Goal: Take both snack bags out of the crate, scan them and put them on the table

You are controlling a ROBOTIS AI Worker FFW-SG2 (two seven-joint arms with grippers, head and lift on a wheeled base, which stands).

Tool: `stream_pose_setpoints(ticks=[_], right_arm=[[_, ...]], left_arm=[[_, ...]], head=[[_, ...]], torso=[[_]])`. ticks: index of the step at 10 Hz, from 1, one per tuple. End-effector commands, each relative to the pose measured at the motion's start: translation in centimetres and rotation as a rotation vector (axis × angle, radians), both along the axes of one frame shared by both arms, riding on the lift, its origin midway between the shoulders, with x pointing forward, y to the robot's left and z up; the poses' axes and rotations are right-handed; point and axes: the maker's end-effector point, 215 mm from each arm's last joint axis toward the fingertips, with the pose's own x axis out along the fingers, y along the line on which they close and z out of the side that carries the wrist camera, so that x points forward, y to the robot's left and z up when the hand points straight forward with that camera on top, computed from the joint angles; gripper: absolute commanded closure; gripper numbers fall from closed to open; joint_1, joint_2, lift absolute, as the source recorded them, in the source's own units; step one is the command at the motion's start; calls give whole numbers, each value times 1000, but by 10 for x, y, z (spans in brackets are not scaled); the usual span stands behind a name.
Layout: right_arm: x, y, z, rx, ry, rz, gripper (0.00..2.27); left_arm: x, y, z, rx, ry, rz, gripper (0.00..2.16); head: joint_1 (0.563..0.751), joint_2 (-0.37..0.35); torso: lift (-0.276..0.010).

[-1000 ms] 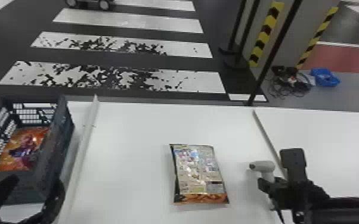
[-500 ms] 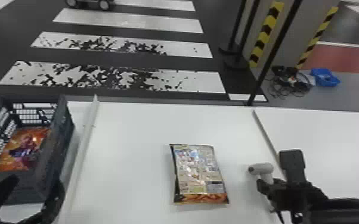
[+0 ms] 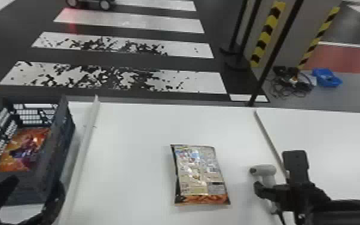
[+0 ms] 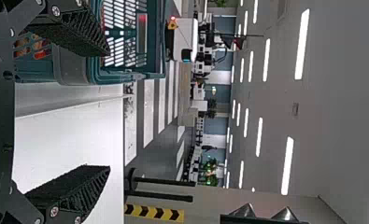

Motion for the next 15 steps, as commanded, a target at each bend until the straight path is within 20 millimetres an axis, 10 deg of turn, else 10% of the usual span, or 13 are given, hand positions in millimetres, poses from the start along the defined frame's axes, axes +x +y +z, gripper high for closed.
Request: stream_pose_setpoints(ticks=[1,4,9,15], right_arm=[[-3,-11,16,-27,-27,-27,53],[-16,-14,57,-31,-93,-53,66],[-50,79,60,262,-3,43,87],[-45,168,58,546,14,157,103]], left_arm=[[0,0,0,0,0,-1,140],[-1,-1,-1,-2,2,-1,140],[-3,1,-4,-2,9,3,140],[-4,2,-10,-2,18,5,140]], head=[[695,-158],[695,-193],[695,-98],[695,58]], torso=[[-94],[-94],[-94],[-94]])
